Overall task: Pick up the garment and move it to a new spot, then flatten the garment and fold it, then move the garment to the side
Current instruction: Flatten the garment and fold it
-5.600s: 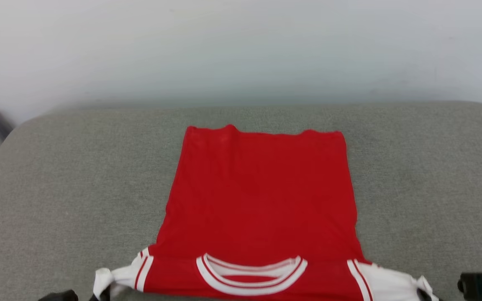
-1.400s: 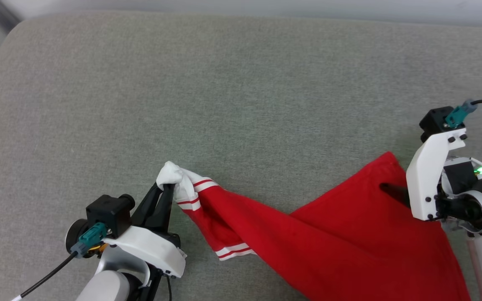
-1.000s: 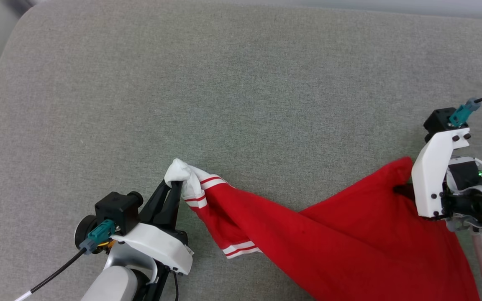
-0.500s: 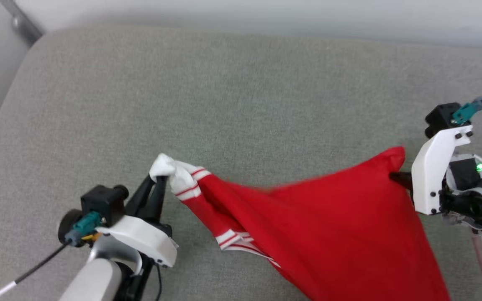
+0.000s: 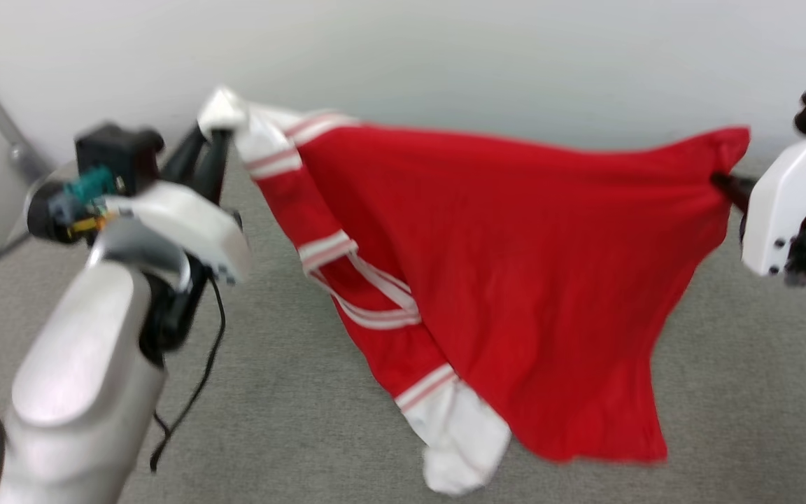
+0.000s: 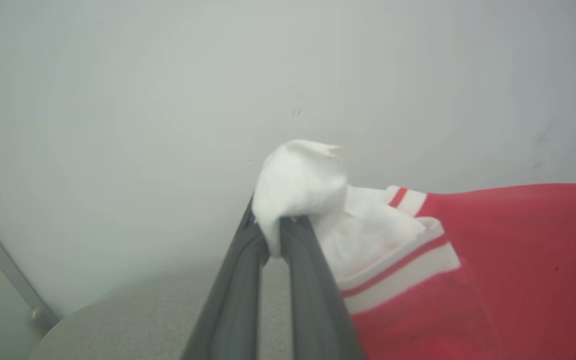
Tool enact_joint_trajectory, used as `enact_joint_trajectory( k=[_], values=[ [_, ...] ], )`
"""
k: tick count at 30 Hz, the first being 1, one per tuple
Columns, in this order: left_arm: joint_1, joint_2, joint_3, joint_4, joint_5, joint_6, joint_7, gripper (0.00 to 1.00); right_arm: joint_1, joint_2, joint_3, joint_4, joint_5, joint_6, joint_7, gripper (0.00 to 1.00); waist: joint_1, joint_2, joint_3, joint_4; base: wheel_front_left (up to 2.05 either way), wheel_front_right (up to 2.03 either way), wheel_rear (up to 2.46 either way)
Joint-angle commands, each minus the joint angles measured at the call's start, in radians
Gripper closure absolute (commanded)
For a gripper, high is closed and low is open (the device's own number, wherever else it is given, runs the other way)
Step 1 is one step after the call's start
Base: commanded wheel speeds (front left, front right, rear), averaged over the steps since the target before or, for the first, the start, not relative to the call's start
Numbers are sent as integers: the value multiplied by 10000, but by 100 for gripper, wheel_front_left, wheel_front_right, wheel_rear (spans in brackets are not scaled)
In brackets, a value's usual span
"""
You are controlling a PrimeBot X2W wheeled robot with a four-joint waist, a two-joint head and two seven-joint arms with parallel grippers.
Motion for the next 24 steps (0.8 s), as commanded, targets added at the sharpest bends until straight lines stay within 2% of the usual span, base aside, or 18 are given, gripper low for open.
enact_joint_trajectory(
  k=[1, 9, 17, 24],
  values=[
    [-342, -33, 89, 197, -10, -13, -29, 100, -216, -90, -50, 67, -99, -7, -89, 100, 2, 0, -34, -120, 0, 0, 0],
    [-3658, -283, 305, 2617, 11, -451, -357, 100, -2035, -154, -475, 380, -774, -12, -1173, 100, 2, 0, 722, -404, 0, 0, 0],
    [-6996, 106, 592, 4373, 358, -644, -1033, 100, -4498, -83, -492, 637, -1574, -15, -2327, 100, 2, 0, 2439, -713, 0, 0, 0],
    [-9513, 563, 965, 5041, 364, -734, -1340, 100, -6740, 123, -334, 1104, -1829, -18, -3139, 100, 2, 0, 4453, -1018, 0, 0, 0]
  ],
)
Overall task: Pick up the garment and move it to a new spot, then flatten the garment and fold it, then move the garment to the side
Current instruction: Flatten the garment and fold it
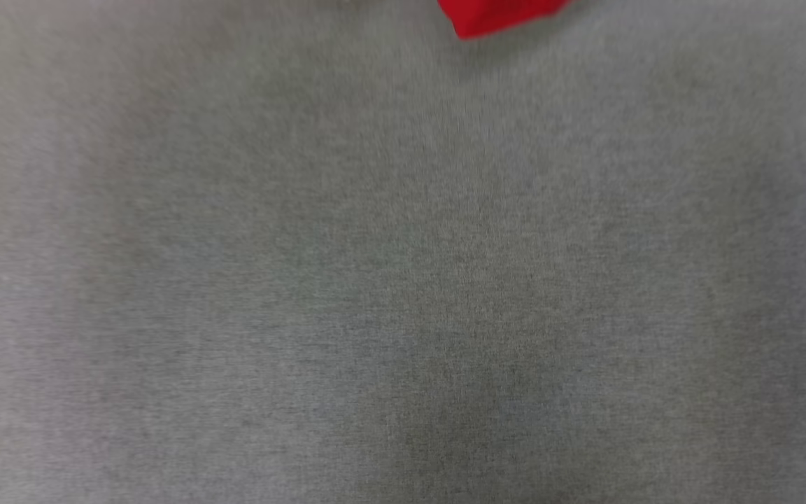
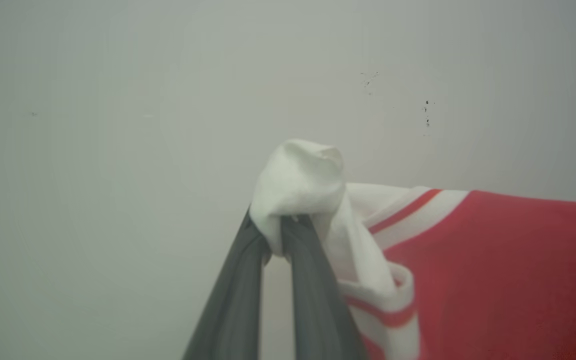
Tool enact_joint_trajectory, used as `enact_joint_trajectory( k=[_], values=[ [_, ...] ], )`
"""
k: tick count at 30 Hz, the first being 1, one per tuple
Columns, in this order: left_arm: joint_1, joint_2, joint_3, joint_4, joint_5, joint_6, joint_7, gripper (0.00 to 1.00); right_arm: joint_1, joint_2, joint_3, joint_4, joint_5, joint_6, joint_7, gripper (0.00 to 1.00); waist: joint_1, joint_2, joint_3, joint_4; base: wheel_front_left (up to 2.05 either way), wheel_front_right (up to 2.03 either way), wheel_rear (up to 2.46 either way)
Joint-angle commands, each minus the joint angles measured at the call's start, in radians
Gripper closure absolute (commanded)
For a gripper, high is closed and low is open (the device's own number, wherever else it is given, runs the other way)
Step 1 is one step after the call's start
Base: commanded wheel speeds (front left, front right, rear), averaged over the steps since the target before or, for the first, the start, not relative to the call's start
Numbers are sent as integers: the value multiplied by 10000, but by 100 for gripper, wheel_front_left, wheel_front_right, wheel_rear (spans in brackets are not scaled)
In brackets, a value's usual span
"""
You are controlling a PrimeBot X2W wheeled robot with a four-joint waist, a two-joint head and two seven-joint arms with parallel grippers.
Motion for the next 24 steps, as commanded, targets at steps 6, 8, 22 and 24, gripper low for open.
enact_joint_trajectory(
  k=[6, 8, 22, 24],
  values=[
    [-1253, 456, 101, 530, 150, -12, -346, 100, -1430, -180, 94, 953, -76, -39, -988, 100, -1, -1, 2250, -331, 0, 0, 0],
    [-1513, 452, 141, 720, 96, -39, -442, 100, -1902, -210, 197, 1258, -109, -39, -1464, 100, -1, -1, 2627, -317, 0, 0, 0],
    [-1429, 194, 215, 2174, -299, -395, -1321, 100, -2856, -166, 1539, 3602, 670, -38, -4000, 100, -1, -1, 3640, -52, 0, 0, 0],
    [-1118, 128, 221, 2346, -403, -472, -1391, 100, -2564, -149, 1776, 3896, 871, -38, -4218, 100, -1, -1, 3515, -13, 0, 0, 0]
  ],
)
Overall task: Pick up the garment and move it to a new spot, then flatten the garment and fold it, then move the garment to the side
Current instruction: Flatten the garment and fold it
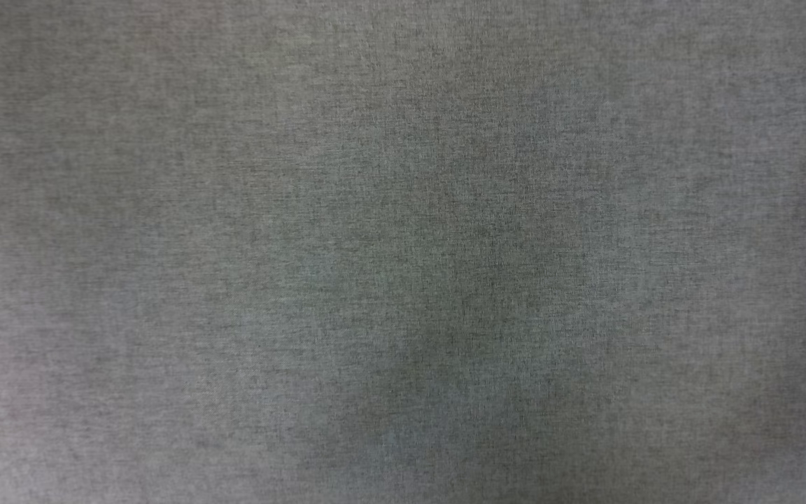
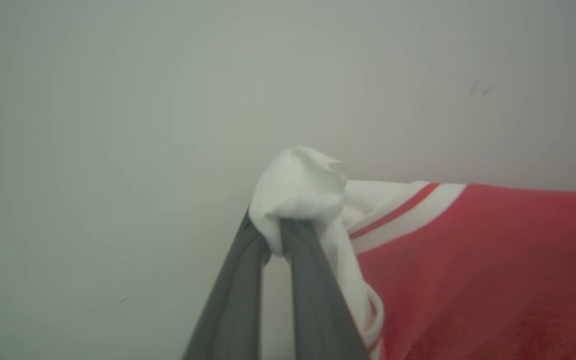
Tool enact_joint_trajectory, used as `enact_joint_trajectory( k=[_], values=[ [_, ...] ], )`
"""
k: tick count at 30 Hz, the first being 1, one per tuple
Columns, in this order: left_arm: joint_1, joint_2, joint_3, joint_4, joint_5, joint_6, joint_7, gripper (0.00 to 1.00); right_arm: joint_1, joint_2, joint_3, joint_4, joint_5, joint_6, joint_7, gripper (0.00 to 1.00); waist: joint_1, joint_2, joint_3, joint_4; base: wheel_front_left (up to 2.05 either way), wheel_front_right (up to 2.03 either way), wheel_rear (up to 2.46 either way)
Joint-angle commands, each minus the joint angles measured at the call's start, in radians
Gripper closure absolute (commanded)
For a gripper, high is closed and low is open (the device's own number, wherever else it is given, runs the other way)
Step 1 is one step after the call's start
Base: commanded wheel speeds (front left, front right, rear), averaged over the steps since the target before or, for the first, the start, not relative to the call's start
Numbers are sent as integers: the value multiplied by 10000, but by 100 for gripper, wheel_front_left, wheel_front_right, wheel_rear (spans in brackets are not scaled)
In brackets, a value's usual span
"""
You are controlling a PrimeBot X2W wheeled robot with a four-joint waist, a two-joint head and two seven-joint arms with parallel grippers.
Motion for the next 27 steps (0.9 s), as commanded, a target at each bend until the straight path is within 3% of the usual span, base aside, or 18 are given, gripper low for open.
enact_joint_trajectory(
  k=[1, 8, 16, 22, 27],
  values=[
    [270, 104, 111, 105, -110, 23, -91, 100, 298, -160, 61, 196, 166, -45, -104, 100, -3, 0, -129, 41, 0, 0, 0],
    [2434, 101, 377, -50, -542, -105, -168, 100, 2137, -340, 898, 570, 960, -47, -557, 100, -3, 0, -1060, 163, 0, 0, 0],
    [6941, -258, 1167, -1750, -666, -109, -175, 100, 5596, -799, 1303, -179, 1842, -50, -714, 100, -3, 0, -2824, 359, 0, 0, 0],
    [9923, -602, 1349, -2793, -469, 264, -176, 100, 8027, -987, 1023, -1041, 2049, -52, -387, 100, -3, 0, -4140, 413, 0, 0, 0],
    [12498, -448, 1442, -3722, -531, 678, -32, 100, 10473, -1002, 553, -2208, 2144, -85, 209, 100, -3, 0, -5265, 249, 0, 0, 0]
  ],
)
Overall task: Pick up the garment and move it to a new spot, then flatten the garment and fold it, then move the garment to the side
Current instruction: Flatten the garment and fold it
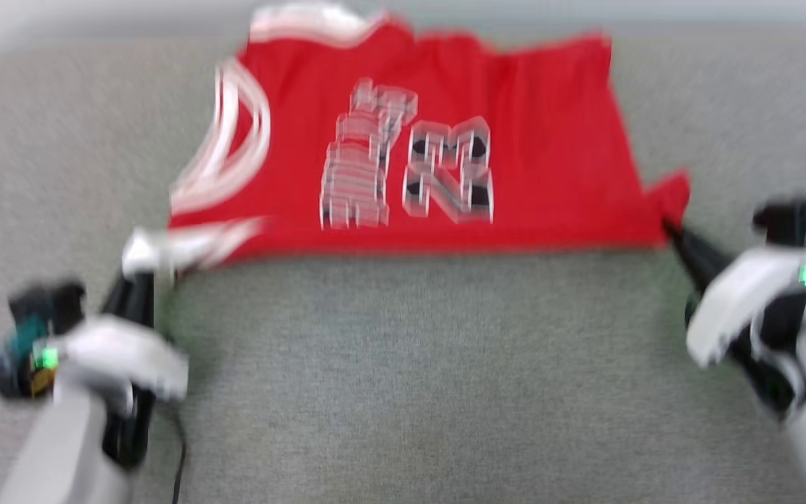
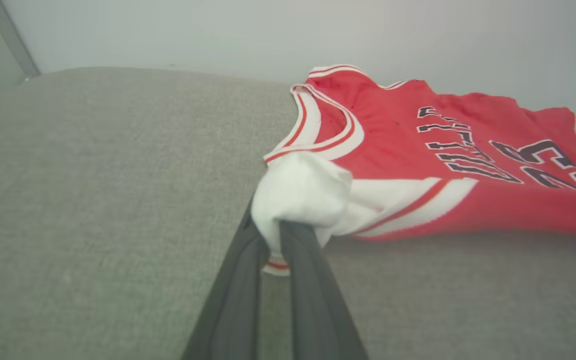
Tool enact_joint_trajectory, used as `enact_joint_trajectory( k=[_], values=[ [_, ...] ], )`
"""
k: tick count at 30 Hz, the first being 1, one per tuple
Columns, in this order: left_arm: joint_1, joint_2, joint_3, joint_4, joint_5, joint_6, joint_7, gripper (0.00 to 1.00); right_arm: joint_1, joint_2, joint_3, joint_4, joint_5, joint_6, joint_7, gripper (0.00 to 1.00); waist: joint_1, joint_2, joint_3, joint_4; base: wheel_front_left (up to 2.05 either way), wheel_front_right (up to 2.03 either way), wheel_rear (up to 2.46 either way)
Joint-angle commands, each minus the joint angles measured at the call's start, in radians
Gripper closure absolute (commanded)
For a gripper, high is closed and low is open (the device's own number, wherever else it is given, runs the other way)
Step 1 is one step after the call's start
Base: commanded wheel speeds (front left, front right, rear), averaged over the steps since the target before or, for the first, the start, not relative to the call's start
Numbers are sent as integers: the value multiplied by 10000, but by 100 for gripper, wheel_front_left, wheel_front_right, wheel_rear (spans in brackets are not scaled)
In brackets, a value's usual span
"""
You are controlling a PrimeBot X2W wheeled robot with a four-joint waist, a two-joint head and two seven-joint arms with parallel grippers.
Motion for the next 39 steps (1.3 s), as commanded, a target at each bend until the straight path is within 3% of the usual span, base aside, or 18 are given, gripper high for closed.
enact_joint_trajectory(
  k=[1, 8, 15, 20, 28, 39],
  values=[
    [272, 319, 270, -12, -79, 276, 3, 100, 340, -329, -287, 55, 3, -139, 31, 100, 3, 0, -791, -110, 0, 0, 0],
    [3484, 453, 411, -2702, -308, 1341, 1196, 100, 3602, -12, -1774, -1954, -275, -151, 1073, 100, 3, 0, -1910, -79, 0, 0, 0],
    [6233, 491, 422, -5262, -530, 2266, 2477, 100, 6623, 1206, -3361, -4210, -729, -150, 2420, 100, 3, 0, -2833, -94, 0, 0, 0],
    [7194, 614, 357, -6506, -598, 2640, 3254, 100, 7844, 2031, -3891, -5395, -1152, -134, 3442, 100, 3, 0, -3028, -112, 0, 0, 0],
    [6262, 1051, -252, -6742, -475, 2202, 4273, 100, 7174, 2284, -3827, -5740, -2125, -89, 4422, 100, 3, 0, -2693, -145, 0, 0, 0],
    [4079, 1325, -981, -5361, -475, 1245, 5128, 100, 5143, 2080, -2957, -4380, -2474, -84, 4474, 100, 3, 0, -1567, -171, 0, 0, 0]
  ],
)
